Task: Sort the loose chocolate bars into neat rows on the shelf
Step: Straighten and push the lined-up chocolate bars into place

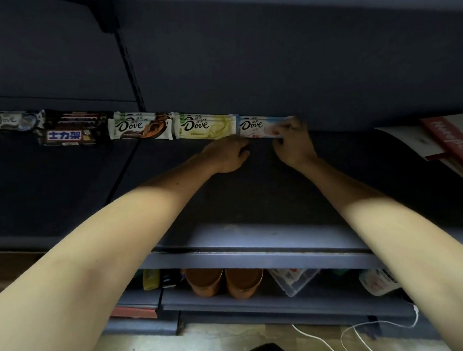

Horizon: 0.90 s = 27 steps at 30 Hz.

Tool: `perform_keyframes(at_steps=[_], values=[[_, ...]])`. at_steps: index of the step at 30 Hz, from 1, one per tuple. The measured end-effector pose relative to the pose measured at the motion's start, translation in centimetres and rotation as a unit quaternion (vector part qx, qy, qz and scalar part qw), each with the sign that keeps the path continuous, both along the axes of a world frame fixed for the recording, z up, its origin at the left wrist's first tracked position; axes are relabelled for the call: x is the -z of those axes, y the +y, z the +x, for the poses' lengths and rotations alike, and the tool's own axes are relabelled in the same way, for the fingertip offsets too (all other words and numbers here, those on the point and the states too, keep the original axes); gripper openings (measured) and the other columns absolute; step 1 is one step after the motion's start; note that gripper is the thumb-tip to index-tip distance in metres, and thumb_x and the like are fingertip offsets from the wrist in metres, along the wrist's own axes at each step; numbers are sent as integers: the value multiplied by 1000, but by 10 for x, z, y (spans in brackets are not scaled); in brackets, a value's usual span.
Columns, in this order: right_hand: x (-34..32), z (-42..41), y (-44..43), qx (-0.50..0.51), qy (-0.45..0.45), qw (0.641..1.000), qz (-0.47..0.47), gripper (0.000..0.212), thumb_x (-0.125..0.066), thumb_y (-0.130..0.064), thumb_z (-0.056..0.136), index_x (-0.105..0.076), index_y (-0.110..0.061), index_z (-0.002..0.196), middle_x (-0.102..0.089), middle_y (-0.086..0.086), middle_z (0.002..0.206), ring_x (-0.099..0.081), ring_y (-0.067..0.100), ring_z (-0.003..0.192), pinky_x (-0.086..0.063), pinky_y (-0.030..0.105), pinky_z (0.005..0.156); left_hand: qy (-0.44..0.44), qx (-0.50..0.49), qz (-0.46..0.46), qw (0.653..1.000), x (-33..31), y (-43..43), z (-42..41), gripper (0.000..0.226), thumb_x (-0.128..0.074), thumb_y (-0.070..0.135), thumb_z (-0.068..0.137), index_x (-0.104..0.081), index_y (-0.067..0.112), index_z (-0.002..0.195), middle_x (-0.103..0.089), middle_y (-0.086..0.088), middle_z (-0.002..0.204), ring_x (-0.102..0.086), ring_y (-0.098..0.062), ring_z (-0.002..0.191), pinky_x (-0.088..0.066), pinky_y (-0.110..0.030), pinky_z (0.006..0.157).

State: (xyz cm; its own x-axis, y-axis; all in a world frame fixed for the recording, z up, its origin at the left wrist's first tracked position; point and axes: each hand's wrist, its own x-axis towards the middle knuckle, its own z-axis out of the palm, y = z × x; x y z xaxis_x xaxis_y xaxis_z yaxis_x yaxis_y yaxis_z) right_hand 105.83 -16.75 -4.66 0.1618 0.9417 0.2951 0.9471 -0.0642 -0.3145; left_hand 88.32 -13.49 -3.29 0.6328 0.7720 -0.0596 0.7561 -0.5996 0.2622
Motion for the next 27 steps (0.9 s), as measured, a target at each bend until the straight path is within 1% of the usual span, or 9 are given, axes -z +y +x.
perform_keyframes(at_steps=[4,7,10,13,15,17,21,25,27], values=[[3,-3,6,-28,-16,998,-63,42,-44,-25,97,-47,-10,135,-37,9,146,-30,27,133,-18,28,112,40,-2,36,999,2,5,6,48,-27,38,99,-36,12,139,-36,-10,146,-33,-25,134,-32,-42,107],[5,-2,10,-15,-8,997,-71,43,-43,-30,97,-48,-10,135,-36,7,146,-31,27,133,-19,28,112,65,-20,71,995,5,7,10,51,-22,40,99,-35,13,140,-35,-7,148,-26,-24,136,-29,-44,106],[3,-1,9,-22,2,996,-83,43,-44,-30,97,-49,-10,134,-37,6,146,-31,26,133,-22,29,113,61,-18,73,995,5,6,12,51,-22,41,99,-35,13,140,-35,-7,147,-24,-25,136,-30,-44,105],[-2,-2,5,-39,9,999,-35,30,-47,-21,95,-63,-4,115,-54,12,128,-48,24,118,-38,31,103,10,-4,59,998,-1,4,5,49,-29,38,99,-36,15,141,-38,-6,146,-27,-25,134,-30,-40,105],[-8,-13,5,-61,22,998,-13,24,-48,-14,93,-67,-1,101,-61,14,113,-54,24,108,-41,31,94,-29,-5,66,997,-6,1,-11,45,-34,36,98,-39,17,139,-43,-6,143,-32,-25,131,-35,-38,103],[-12,-34,13,-85,36,996,-15,21,-49,-12,91,-67,-4,97,-63,14,109,-56,26,104,-42,30,88,-61,-27,78,995,-10,-1,-37,43,-37,35,97,-41,19,137,-44,-7,142,-36,-25,130,-39,-38,101],[-19,-114,34,-155,66,984,-55,24,-51,-17,90,-67,-13,108,-62,8,120,-57,23,110,-40,24,86,-109,-117,95,983,-13,-3,-118,41,-41,33,95,-45,23,135,-48,-10,138,-45,-27,125,-43,-38,98],[-23,-222,37,-276,107,950,-97,25,-50,-16,92,-67,-12,111,-65,4,117,-58,17,109,-39,18,82,-159,-222,93,958,-12,-16,-222,38,-44,31,95,-49,26,131,-55,-5,132,-52,-24,118,-45,-31,93],[-24,-279,37,-325,126,931,-110,24,-51,-15,92,-66,-11,111,-66,3,114,-59,16,108,-38,15,81,-164,-290,82,939,-9,-26,-278,37,-43,34,95,-50,26,130,-55,-3,132,-53,-24,117,-44,-31,93]])
